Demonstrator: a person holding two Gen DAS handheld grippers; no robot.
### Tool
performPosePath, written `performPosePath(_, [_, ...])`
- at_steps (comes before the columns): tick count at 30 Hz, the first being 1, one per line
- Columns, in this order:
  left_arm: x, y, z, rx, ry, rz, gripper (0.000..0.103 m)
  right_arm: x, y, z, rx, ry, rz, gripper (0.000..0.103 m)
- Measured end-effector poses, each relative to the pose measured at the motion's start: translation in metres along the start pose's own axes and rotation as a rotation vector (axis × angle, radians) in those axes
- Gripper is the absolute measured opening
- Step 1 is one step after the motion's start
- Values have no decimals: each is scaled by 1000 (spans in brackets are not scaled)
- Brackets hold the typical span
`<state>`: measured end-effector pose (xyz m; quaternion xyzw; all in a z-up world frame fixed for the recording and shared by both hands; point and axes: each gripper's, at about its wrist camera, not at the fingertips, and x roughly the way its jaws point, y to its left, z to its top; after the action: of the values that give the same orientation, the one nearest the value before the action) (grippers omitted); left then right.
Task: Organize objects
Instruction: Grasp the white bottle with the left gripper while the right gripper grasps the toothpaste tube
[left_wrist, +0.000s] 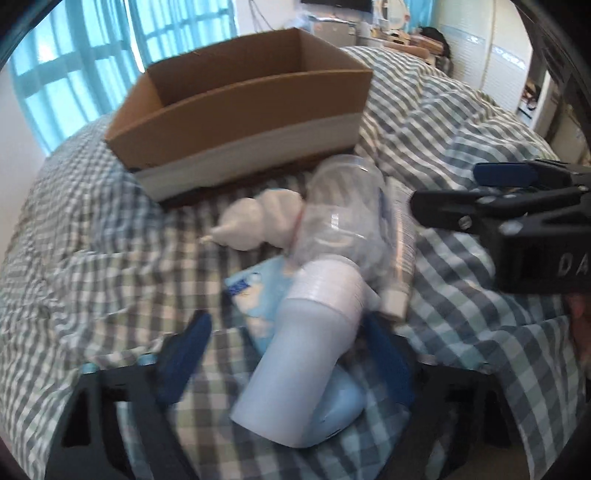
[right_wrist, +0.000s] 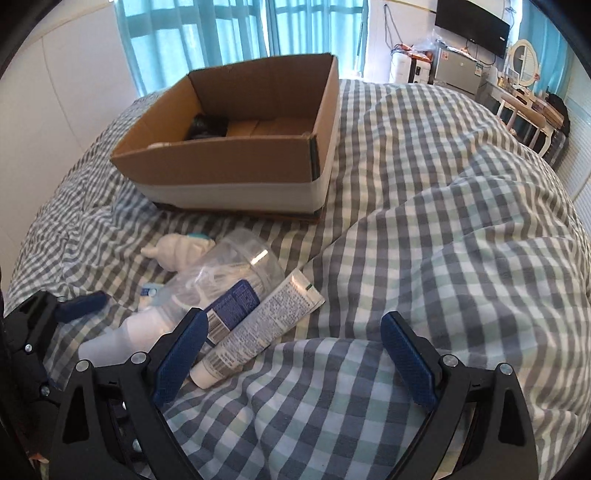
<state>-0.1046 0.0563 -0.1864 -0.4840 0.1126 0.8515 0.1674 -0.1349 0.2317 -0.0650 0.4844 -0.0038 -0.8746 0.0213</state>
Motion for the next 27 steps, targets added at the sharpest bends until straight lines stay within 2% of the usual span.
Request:
performPosePath(1, [2, 0, 0, 1, 6, -23, 57, 1, 2, 0, -8, 5, -3, 95])
performPosePath(2, [3, -1, 0, 2, 15, -48, 47, 3, 3, 0, -13, 9, -3, 95])
performPosePath(4, [3, -3, 0, 5, 15, -55, 45, 5, 4, 0, -20, 18, -5, 95])
performPosePath(10, [-15, 20, 0, -104, -8, -71, 45, 12, 10, 1, -40, 41, -13, 94])
performPosePath(12, [-22, 33, 2, -154, -21, -65, 45, 16, 13, 1, -51, 55, -12, 90])
performPosePath(17, [-33, 59, 10, -205, -58, -3, 45, 28, 21, 4, -75, 89, -6, 86])
performPosePath(19, [-35, 64, 12, -205, -67, 18, 45, 38, 25, 5, -85, 120, 0, 82])
performPosePath(20, [-35, 69, 14, -212, -74, 31, 45, 44, 27, 5, -93, 141, -1, 76])
performPosePath(22, [-34, 75, 15, -220, -81, 44, 45, 50, 30, 7, -101, 151, 11, 74])
performPosePath(27, [-21, 83, 9, -252, -56, 40, 45, 67, 42, 15, -127, 185, 9, 61])
